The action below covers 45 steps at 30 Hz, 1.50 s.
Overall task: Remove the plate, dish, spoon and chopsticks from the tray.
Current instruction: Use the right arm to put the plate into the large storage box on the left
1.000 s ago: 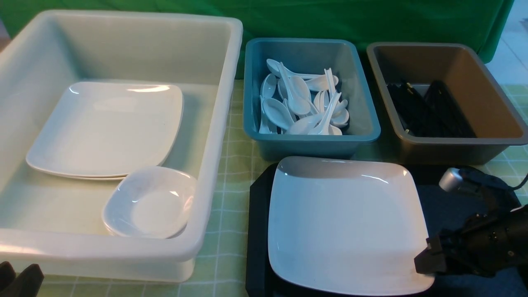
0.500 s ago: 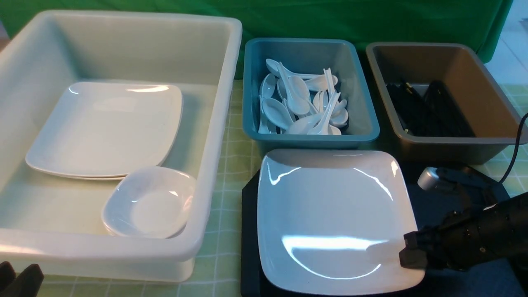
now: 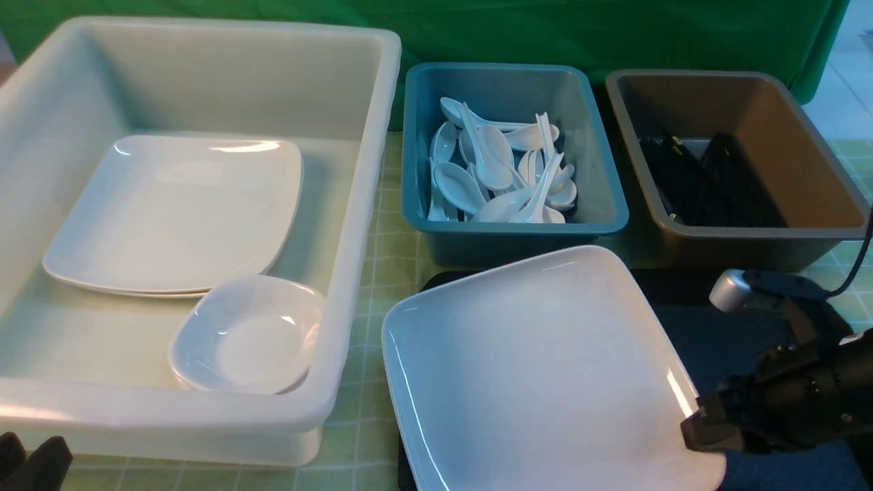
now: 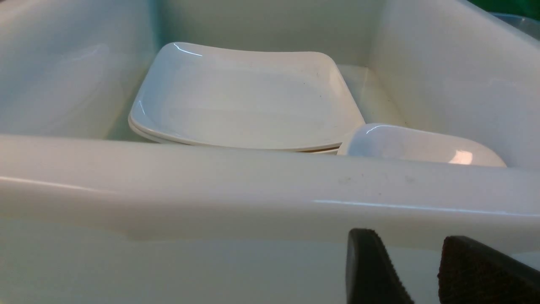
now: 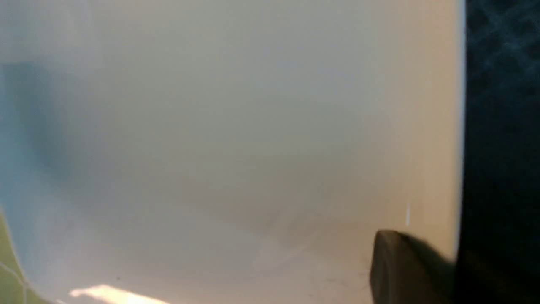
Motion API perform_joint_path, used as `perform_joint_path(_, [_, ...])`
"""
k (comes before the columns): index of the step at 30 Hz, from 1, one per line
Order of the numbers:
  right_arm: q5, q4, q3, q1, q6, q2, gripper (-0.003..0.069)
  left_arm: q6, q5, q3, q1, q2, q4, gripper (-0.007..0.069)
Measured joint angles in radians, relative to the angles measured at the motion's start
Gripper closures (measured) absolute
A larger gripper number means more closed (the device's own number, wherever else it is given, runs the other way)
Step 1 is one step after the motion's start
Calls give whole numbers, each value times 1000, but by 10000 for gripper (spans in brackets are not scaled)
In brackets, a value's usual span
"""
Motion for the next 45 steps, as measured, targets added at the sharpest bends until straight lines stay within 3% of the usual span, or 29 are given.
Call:
perform_joint_path(6, [92,-54,-23,-111,9,-154,631,0,0,0,0,0,0,396])
perform_joint_path(13, [209,-136,-111,-205,23,-259,642,0,0,0,0,0,0,396])
perform_joint_path(23, [321,-161,-236,-212,26,-267,641,1,0,0,0,0,0,396])
perform_joint_path(36, [485,-167,-613,-212,86,-247,641,0,0,0,0,0,0,396])
perform_joint_path(41, [526,-74,-828,-212,129,-162,641,0,0,0,0,0,0,396])
perform_joint_path(45, [491,149,-945,-176,136,-46,638,0,0,0,0,0,0,396])
